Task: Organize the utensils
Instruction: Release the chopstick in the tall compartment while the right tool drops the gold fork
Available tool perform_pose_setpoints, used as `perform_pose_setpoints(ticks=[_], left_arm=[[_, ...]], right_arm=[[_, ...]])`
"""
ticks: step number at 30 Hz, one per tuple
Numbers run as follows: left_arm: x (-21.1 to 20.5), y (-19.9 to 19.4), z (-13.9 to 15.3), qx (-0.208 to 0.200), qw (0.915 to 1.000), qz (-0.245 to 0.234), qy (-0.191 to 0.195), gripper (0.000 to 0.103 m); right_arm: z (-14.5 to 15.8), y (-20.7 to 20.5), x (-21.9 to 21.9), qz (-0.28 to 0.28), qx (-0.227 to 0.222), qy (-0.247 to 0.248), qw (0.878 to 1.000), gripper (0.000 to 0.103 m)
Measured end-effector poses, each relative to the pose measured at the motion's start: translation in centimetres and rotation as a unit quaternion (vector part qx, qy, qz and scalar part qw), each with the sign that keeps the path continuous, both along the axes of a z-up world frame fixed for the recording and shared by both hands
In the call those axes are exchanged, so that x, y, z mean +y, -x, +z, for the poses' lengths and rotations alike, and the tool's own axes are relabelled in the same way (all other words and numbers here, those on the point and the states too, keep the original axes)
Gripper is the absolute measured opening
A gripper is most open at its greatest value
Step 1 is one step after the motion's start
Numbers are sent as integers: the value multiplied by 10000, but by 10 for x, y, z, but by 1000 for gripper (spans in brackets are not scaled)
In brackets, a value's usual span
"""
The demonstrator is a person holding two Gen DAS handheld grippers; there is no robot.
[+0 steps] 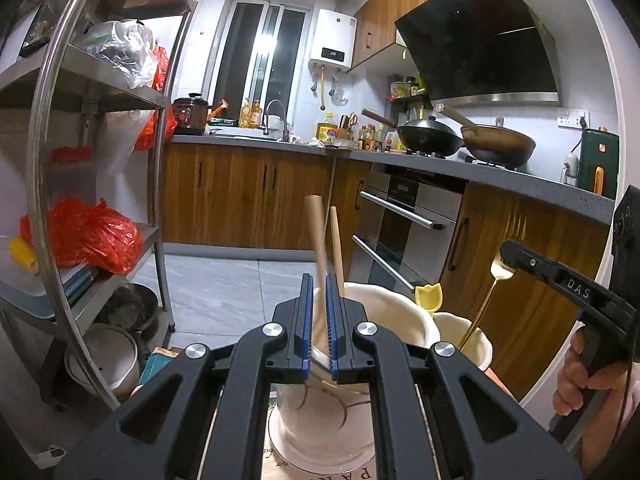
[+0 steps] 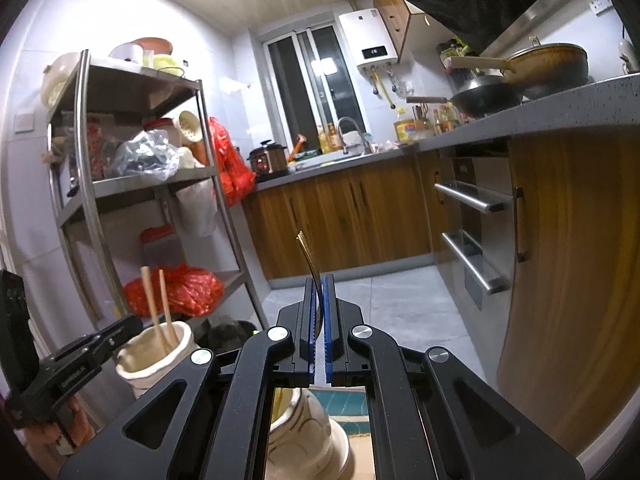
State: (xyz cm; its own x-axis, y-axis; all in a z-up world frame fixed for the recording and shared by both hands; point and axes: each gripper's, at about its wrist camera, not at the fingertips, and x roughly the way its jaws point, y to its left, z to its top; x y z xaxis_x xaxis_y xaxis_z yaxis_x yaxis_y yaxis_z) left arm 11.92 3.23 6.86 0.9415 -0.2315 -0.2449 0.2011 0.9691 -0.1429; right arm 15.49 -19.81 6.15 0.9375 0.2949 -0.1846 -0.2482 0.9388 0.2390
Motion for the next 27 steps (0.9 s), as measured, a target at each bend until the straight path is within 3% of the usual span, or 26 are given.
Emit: perform_pose_setpoints(ticks=[3,9,11,14,17,20,27], left_arm=[[-1,2,2,-48,10000,62,-30,9],[-2,12,2,-202,9995,211,-114,38],[-4,18,3,-280,9991,259,-179,50],[-8,29,3,-445,9982,311,-255,67],[-8,40,3,-551,9975,376,-222,85],[-8,50,1,-584,9975,361,-180,97],[-21,72,-12,-445,9981,170,-392,97]], right_arm=[[-1,0,-1,27,55,-47,10000,13],[0,6,-3,98,5,-154,9998,41],[2,11,-4,118,-56,-186,9997,61],[5,18,-3,208,-123,-169,9996,79],[5,28,-3,181,-201,-103,9996,92],[6,39,-2,67,-208,0,9998,94],[-7,67,-14,-137,-84,71,9998,96]])
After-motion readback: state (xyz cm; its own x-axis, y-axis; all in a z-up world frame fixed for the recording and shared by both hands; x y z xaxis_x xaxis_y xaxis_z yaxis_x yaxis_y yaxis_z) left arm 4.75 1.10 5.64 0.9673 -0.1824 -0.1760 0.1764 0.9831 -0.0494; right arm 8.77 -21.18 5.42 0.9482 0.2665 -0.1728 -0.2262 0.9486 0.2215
